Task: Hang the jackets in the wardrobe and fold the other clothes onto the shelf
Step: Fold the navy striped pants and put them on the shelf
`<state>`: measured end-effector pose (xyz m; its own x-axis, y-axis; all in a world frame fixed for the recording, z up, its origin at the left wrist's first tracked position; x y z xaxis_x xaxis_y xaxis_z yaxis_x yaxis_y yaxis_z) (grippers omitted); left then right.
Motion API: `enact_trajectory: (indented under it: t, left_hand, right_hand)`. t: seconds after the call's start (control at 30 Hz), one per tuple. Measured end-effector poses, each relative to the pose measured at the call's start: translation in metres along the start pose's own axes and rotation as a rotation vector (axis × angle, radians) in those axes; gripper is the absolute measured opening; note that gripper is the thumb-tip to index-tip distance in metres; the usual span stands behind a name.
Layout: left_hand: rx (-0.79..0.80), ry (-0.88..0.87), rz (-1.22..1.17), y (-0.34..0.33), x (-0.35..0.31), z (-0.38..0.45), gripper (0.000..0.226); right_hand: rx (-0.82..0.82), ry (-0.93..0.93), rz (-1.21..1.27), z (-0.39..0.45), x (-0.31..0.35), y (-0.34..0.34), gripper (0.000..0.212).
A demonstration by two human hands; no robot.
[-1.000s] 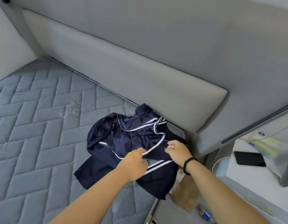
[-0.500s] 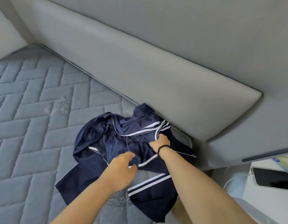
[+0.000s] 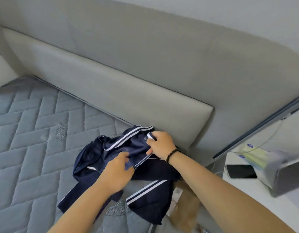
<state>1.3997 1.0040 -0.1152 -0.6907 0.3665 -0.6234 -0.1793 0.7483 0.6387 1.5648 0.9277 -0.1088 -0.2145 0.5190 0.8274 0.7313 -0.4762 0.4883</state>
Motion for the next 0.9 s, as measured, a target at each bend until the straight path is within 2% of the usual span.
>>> enact_trajectory:
  t: [0.1,0.27,0.4,0.53,0.6,0.67,0.73,0.8,0.83,0.9]
  left_hand:
    - [-0.049,-0.069,-0.009,0.017,-0.022,-0.026,0.058]
    - [-0.024,-0.163,-0.030,0.034,-0.041,-0.083,0.053]
    - [-0.016,-0.301,-0.025,0.034,-0.057,-0.134,0.044]
    - [-0.006,-0.373,0.036,0.017,-0.072,-0.179,0.052]
    - [-0.032,-0.382,0.141,0.005,-0.077,-0.199,0.053]
    - [-0.051,-0.434,0.168,-0.006,-0.086,-0.223,0.041]
    - [-0.059,-0.517,0.117,-0.016,-0.098,-0.247,0.022]
    - [-0.057,-0.604,0.061,-0.027,-0.115,-0.272,0.016]
    - [-0.034,-0.642,0.001,-0.034,-0.125,-0.285,0.019]
    - [0.101,-0.713,-0.164,-0.051,-0.148,-0.316,0.046]
  right_hand:
    - [-0.002,0.057,-0.031,-0.041,0.040,0.019,0.023]
    - [-0.094,0.127,0.007,-0.119,0.098,0.048,0.031]
    - [-0.233,0.171,0.050,-0.195,0.143,0.073,0.025]
    - [-0.386,0.177,0.173,-0.280,0.178,0.103,0.012]
    - [-0.485,0.182,0.214,-0.324,0.189,0.120,0.016]
    - [-0.585,0.197,0.241,-0.369,0.195,0.136,0.022]
    - [-0.664,0.210,0.255,-0.416,0.198,0.152,0.018]
    - [-0.721,0.210,0.279,-0.461,0.197,0.165,0.013]
    - [-0.748,0.208,0.291,-0.483,0.196,0.172,0.012]
    - [-0.797,0.205,0.292,-0.525,0.192,0.185,0.013]
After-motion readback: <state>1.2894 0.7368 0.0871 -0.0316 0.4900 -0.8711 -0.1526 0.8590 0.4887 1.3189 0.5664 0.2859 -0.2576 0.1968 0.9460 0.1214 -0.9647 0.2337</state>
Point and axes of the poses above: each hand's wrist, its own z-axis towards the middle knuckle, its own y-axis out of the back of the hand, x = y × z, the point moved 4 cm from there along z, towards the middle knuckle, and after that the axes turned 2 degrees about y, right-handed, at the moved point
